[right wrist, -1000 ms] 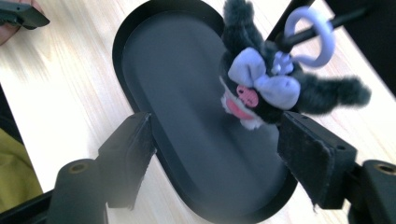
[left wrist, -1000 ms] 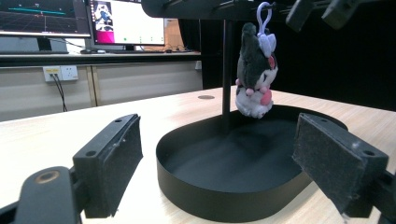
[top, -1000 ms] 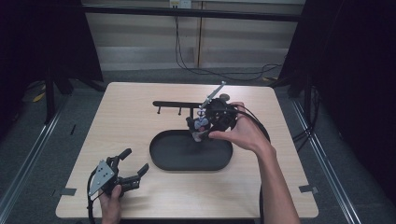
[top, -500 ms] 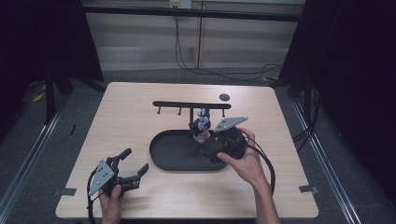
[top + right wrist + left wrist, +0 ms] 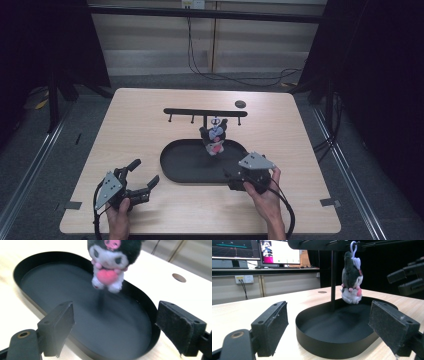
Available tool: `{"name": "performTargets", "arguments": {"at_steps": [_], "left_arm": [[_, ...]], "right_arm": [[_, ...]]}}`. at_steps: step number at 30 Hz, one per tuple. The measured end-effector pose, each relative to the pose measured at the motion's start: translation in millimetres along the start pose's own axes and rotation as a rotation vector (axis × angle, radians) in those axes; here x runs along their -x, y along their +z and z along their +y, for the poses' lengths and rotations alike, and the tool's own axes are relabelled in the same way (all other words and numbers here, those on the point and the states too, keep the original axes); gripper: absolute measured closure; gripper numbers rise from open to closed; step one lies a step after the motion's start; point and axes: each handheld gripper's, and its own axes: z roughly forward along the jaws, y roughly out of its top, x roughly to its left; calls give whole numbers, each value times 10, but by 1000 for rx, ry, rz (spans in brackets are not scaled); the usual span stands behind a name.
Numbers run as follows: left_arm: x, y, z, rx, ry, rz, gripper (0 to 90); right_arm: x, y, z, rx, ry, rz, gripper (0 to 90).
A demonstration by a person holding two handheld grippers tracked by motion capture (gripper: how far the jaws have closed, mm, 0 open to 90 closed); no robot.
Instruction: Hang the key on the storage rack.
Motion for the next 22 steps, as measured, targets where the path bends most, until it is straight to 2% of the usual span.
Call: {"name": "performTargets", "arguments": {"at_steps": [1,2,3,4,8,10,11,13,14,15,17,19,22], "left_arm": [[0,0,0,0,0,0,154],[0,0,0,0,0,0,154],[0,0,0,0,0,0,154],[0,0,0,0,0,0,154],[0,1,0,0,-1,0,154],[1,0,0,1,0,1,154],[1,0,0,1,-1,1,154],[1,-1,-1,2,0,1,154],[1,-1,-1,2,0,1,154],[1,0,-1,1,0,1,154],[1,0,-1,0,0,1,153],[6,0,-2,1,-4,12,151],[5,0,-1,0,-5,13,151]], "right_arm": [[-27,-12,-118,42,28,-17,138],[-27,-12,-118,42,28,-17,138],[-49,1,-231,94,44,-53,143],[-58,7,-284,123,59,-62,144],[-112,45,-459,208,81,-67,139],[-127,60,-518,267,105,-94,146],[-129,61,-534,289,124,-85,144],[-140,39,-560,353,139,-106,143],[-140,39,-560,353,139,-106,143],[-138,22,-578,379,148,-98,140],[-127,-24,-628,445,180,-111,139],[-88,-65,-683,504,227,-99,135],[-96,-52,-669,491,211,-91,139]]}}
